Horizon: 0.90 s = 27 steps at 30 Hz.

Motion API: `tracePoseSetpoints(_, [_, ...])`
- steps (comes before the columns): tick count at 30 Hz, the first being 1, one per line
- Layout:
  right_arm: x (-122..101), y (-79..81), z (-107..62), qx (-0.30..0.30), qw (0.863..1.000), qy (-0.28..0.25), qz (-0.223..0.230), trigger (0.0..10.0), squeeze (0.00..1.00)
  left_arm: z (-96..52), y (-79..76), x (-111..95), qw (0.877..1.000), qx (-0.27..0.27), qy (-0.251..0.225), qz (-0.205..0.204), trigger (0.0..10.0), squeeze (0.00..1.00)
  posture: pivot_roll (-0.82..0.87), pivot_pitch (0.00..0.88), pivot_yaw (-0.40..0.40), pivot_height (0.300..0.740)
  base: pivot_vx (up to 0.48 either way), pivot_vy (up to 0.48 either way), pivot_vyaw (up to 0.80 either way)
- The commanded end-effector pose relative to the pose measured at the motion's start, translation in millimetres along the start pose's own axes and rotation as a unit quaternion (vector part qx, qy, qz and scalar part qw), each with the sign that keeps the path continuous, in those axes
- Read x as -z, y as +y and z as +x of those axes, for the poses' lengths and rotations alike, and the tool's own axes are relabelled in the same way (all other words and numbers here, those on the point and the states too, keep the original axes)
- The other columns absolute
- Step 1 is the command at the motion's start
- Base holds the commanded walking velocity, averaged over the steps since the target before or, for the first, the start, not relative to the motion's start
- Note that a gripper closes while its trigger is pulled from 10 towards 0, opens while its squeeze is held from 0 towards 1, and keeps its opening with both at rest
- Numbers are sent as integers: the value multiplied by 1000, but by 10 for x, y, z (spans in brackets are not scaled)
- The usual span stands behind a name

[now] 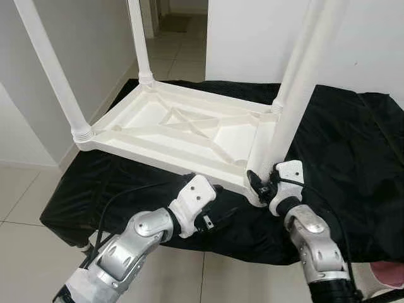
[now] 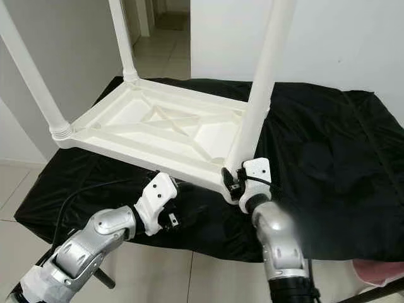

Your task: Building children table

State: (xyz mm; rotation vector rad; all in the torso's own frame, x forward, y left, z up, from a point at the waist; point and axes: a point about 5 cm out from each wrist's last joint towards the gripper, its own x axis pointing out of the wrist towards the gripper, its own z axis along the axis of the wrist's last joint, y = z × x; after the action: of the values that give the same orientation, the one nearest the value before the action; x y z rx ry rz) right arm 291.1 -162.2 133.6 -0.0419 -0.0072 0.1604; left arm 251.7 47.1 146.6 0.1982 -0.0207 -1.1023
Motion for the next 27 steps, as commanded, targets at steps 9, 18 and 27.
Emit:
tracePoseSetpoints(9, [37,74,-129,196,980,22,30,10000,0,24,-27,9,999,43,5,3,10000,0,-47,19,21,740,0,0,0])
tracePoseSetpoints(18, [-22,188,-70,198,979,14,40,10000,478,32,-35,14,999,39,2,2,10000,0,-47,16,13,740,0,0,0])
tracePoseSetpoints(27, [-114,170,-68,160,987,-14,28,10000,1000,27,-7,4,1000,31,0,2,10000,0,-44,29,6,740,0,0,0])
